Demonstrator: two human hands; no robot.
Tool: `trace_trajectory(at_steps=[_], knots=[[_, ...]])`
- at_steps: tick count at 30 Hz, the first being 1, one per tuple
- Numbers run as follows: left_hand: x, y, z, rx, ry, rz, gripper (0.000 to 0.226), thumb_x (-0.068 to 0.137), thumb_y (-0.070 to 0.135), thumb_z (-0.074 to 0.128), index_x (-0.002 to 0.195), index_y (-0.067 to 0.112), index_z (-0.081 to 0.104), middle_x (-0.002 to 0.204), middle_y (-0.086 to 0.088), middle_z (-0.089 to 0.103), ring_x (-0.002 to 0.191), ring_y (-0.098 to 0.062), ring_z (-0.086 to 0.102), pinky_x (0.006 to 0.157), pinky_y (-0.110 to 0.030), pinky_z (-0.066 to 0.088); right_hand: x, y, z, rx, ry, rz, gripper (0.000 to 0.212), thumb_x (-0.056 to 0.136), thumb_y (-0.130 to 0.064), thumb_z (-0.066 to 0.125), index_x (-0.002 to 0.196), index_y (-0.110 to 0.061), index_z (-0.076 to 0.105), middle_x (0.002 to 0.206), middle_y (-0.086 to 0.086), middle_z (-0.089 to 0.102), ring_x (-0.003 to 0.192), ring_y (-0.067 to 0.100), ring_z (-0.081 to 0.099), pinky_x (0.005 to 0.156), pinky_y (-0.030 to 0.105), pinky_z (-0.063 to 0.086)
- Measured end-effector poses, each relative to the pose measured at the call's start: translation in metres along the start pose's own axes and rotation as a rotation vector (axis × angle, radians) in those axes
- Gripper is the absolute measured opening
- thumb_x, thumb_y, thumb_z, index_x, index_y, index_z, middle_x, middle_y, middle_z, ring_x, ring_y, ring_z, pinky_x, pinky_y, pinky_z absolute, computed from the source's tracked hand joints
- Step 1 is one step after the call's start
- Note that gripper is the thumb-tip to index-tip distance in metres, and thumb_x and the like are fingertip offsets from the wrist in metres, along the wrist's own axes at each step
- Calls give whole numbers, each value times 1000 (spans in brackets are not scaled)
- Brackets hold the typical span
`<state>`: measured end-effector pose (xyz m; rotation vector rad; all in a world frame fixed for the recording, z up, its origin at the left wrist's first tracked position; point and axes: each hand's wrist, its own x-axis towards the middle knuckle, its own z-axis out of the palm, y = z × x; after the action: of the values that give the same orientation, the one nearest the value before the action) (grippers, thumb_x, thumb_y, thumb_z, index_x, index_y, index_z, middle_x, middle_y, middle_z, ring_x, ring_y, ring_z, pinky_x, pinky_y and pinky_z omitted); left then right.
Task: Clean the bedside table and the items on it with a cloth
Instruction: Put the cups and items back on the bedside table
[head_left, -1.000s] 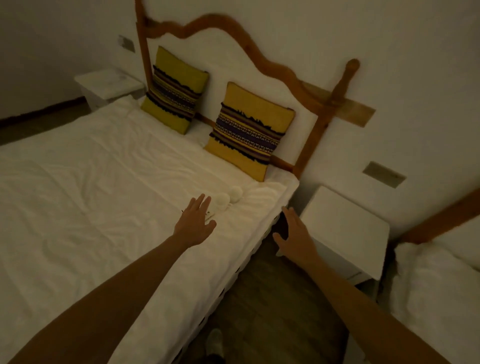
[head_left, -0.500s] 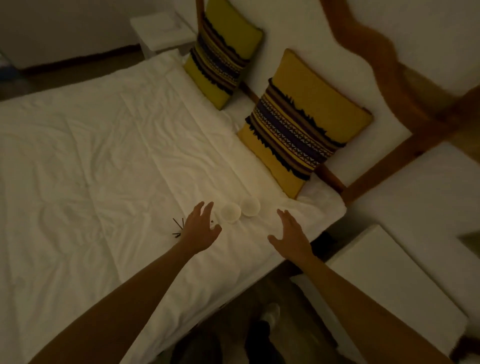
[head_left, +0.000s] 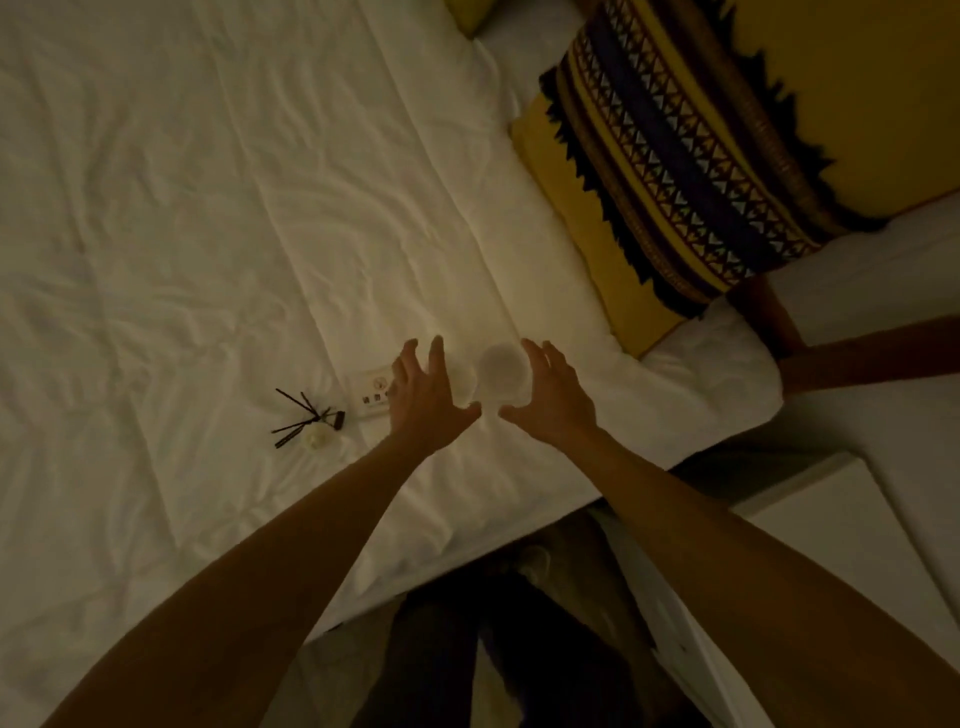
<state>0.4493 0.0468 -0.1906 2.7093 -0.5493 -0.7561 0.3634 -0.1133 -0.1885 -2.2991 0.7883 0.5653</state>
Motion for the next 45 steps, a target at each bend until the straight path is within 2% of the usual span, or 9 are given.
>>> trace_trajectory(at_steps=[4, 6, 9, 13, 21, 28, 35, 40, 45], knots=[[22, -3, 30, -3, -69, -98, 117, 67, 49, 84, 154, 16, 12, 153, -21, 16, 138, -43, 25, 103, -59, 41, 35, -4, 17, -10, -31, -62, 117, 72, -44, 86, 157, -40, 6, 168, -2, 2, 151, 28, 14, 111, 52, 38], [31, -5, 43, -16, -88, -138, 116, 69, 44, 85, 154, 17, 10, 148, -21, 22, 134, -42, 32, 102, -55, 42, 48, -1, 24, -8, -51, -81, 117, 72, -41, 86, 157, -40, 7, 167, -1, 5, 150, 28, 16, 107, 50, 40], [37, 0, 52, -82, -76, -193, 104, 71, 34, 86, 148, 20, 17, 137, -18, 34, 119, -40, 47, 92, -50, 48, 54, 9, 33, 20, -34, -119, 107, 74, -33, 84, 156, -35, 16, 159, -1, 21, 142, 29, 30, 96, 47, 48], [40, 16, 50, -76, -17, -208, 87, 68, 26, 88, 134, 20, 32, 126, -16, 43, 110, -37, 52, 88, -47, 50, 52, 23, 32, 84, 64, -138, 97, 69, -33, 87, 149, -30, 31, 146, 0, 35, 128, 28, 45, 84, 42, 54], [16, 94, 49, 62, -58, 140, 93, 62, 26, 88, 137, 29, 33, 137, -9, 39, 119, -33, 46, 78, -44, 52, -3, 87, -21, 391, 278, 79, 104, 64, -46, 87, 147, -30, 26, 145, 1, 38, 122, 25, 53, 88, 43, 55], [-18, 228, 114, 120, -206, 494, 94, 65, 26, 83, 143, 32, 30, 140, -7, 33, 124, -33, 39, 79, -42, 51, -88, 228, -58, 468, 465, 409, 107, 63, -55, 84, 147, -21, 28, 141, 4, 46, 123, 25, 54, 90, 40, 51], [-60, 346, 205, 161, -342, 785, 93, 70, 36, 79, 148, 33, 28, 146, -7, 30, 128, -33, 35, 86, -47, 53, -180, 383, -67, 398, 637, 702, 98, 64, -45, 89, 140, -11, 38, 131, 12, 48, 114, 38, 58, 88, 43, 50], [-77, 407, 252, 225, -380, 950, 92, 70, 36, 79, 150, 34, 33, 153, -6, 30, 134, -35, 36, 98, -51, 48, -206, 449, -65, 407, 706, 798, 101, 65, -45, 88, 142, -6, 36, 135, 15, 47, 120, 37, 55, 93, 45, 50], [-82, 457, 286, 269, -409, 972, 94, 71, 31, 80, 151, 33, 31, 152, -5, 30, 135, -34, 36, 99, -51, 49, -210, 486, -58, 452, 736, 814, 101, 67, -44, 87, 145, -7, 34, 139, 15, 45, 124, 36, 54, 96, 43, 49]])
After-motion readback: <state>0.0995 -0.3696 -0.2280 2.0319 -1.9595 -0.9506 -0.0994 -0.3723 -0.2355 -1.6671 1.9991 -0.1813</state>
